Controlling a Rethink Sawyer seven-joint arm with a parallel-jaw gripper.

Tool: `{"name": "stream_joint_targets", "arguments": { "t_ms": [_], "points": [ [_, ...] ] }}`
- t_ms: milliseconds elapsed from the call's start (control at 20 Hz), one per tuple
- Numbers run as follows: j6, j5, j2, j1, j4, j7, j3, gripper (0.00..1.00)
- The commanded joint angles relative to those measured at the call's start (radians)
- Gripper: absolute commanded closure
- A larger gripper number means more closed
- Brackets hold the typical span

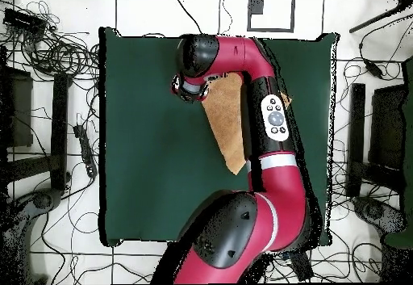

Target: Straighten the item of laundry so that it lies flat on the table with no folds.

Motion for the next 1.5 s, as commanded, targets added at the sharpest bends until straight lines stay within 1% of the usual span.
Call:
{"name": "stream_joint_targets", "arguments": {
  "t_ms": [50, 300, 550, 650, 1250, 1400, 1500],
  "points": [
    [0.038, -0.07, 0.091, 0.034, -0.112, -0.299, -0.01, 1.0],
    [0.024, -0.117, 0.152, 0.049, -0.188, -0.327, -0.001, 1.0],
    [-0.008, -0.119, 0.157, 0.041, -0.173, -0.345, -0.008, 1.0],
    [-0.004, -0.122, 0.169, 0.048, -0.193, -0.348, -0.007, 1.0],
    [-0.05, -0.105, 0.216, 0.058, -0.198, -0.331, -0.005, 1.0],
    [-0.116, -0.11, 0.224, 0.055, -0.188, -0.317, -0.012, 1.0],
    [-0.12, -0.116, 0.237, 0.06, -0.204, -0.302, -0.01, 1.0]
  ]
}}
